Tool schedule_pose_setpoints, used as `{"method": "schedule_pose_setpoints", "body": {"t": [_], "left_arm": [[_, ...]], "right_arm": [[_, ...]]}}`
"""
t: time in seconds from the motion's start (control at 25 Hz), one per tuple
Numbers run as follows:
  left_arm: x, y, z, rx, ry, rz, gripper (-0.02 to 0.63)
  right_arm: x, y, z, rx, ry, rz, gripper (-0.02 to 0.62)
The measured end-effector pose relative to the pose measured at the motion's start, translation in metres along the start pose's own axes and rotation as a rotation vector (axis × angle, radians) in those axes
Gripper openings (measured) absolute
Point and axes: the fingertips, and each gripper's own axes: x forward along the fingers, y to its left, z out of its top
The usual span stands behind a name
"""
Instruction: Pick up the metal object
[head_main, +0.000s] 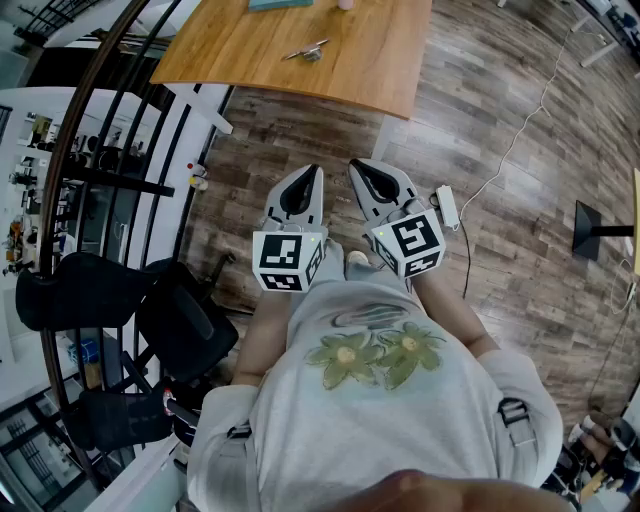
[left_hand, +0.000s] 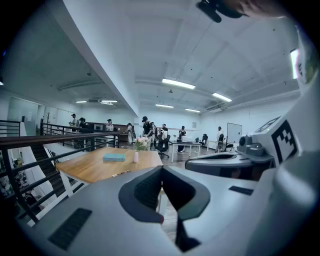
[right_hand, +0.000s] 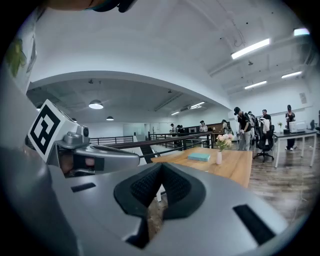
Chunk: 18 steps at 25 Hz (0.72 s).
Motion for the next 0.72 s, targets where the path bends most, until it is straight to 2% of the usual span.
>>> {"method": "schedule_pose_setpoints", "body": {"t": [0.32, 0.72], "left_arm": [[0.019, 0.032, -0.004, -0.008, 0.012, -0.007, 0.014], [0.075, 0.114, 0.015, 0.000, 0.025, -0.057, 0.014]], "right_arm": [[0.036, -0.007, -0.001, 0.015, -0.006, -0.029, 0.006], [0.123, -0.028, 0.010, 0.024, 0.010, -0.081, 0.006]]}}
